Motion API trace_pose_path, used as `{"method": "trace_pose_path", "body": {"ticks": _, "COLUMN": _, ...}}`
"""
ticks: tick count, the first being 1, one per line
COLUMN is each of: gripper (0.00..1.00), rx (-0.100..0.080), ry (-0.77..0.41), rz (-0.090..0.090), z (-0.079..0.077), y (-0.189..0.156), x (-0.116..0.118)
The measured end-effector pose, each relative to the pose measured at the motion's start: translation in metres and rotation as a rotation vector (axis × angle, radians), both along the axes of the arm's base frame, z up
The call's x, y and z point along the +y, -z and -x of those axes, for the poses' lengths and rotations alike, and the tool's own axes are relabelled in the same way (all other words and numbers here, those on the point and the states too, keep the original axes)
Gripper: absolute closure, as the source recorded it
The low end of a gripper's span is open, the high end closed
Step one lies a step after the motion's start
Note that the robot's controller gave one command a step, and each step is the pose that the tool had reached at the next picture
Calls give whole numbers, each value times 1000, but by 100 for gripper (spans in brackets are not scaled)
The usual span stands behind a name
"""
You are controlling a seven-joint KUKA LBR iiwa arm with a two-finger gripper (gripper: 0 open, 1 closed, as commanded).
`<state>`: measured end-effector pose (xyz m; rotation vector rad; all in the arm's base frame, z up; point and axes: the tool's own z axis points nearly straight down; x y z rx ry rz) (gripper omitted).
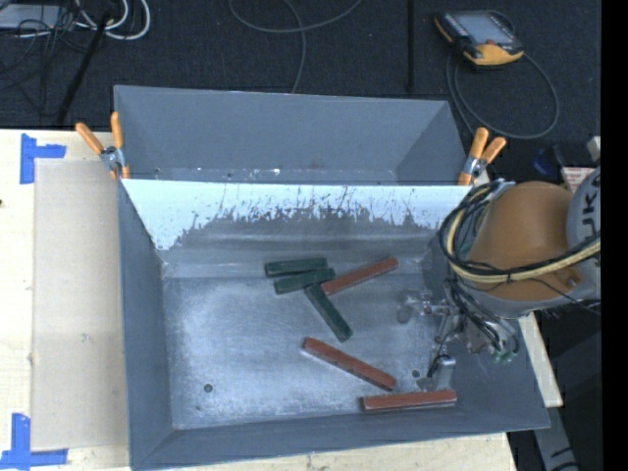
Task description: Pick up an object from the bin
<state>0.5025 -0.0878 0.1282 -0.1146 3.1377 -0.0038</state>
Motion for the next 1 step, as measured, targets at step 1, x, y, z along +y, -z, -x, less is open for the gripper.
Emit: {"method": "trace_pose_path", "body": {"ticks": 1, "gripper": 0, "rx": 3, "ry": -53, "rz": -5, "z": 5, "y": 25, "x": 9}}
